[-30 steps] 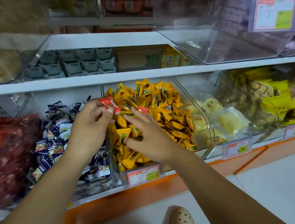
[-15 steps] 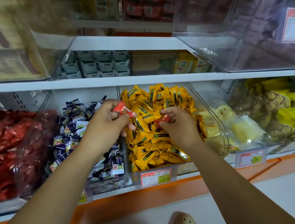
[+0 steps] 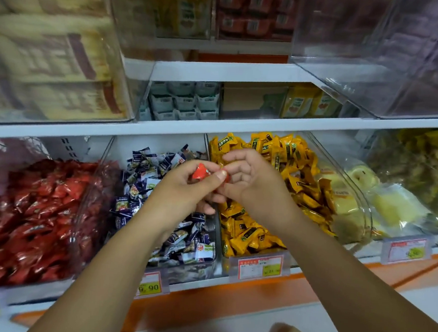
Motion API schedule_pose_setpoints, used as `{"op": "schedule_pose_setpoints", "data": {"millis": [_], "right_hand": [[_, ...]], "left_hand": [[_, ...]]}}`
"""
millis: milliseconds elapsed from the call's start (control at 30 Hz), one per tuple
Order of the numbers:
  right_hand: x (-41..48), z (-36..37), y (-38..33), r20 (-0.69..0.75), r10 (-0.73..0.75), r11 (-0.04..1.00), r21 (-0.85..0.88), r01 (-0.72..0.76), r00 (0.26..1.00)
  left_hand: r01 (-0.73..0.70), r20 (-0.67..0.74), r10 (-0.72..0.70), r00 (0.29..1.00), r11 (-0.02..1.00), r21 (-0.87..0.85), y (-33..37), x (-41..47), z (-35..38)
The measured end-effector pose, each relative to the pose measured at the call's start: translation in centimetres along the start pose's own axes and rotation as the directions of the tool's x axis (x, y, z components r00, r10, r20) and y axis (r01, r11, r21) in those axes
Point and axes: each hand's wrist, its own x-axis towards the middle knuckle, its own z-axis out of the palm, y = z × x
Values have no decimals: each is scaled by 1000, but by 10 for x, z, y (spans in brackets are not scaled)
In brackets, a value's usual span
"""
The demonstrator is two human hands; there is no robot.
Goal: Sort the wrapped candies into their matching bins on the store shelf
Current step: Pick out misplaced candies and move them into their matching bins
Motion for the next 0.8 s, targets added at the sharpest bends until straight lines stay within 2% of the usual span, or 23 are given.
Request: {"op": "schedule_pose_setpoints", "data": {"millis": [133,200,267,333,400,500,600,667,800], "right_hand": [[-7,-7,4,-33,13,996,-93,-16,999],[-6,-33,12,-231,-37,953,-301,-36,972],[-5,-65,26,-429,-119,834,-533,-145,895],[-2,-90,46,-489,-82,736,-617,-278,869],[2,-100,64,-455,-15,651,-680,-337,890],[17,-100,77,-336,38,537,-787,-303,941],[32,-101,79,-283,162,453,-830,-326,945],[39,-105,78,-280,248,460,-808,-367,927],[43,-108,84,-323,228,555,-732,-395,919]], "left_hand": [[-6,-71,8,997,999,33,-5,1,-6],[-13,-92,17,996,999,42,-5,2,-8],[-30,-78,36,996,997,77,-5,1,-8],[-47,-52,53,997,993,107,-7,-1,-6],[-51,-37,57,998,988,148,-9,-3,-5],[-66,-33,75,997,975,214,-12,-3,-7],[-58,-56,70,996,980,192,-13,-1,-11],[-49,-69,64,996,978,201,-13,1,-12],[-47,-79,63,995,980,193,-13,4,-12]]}}
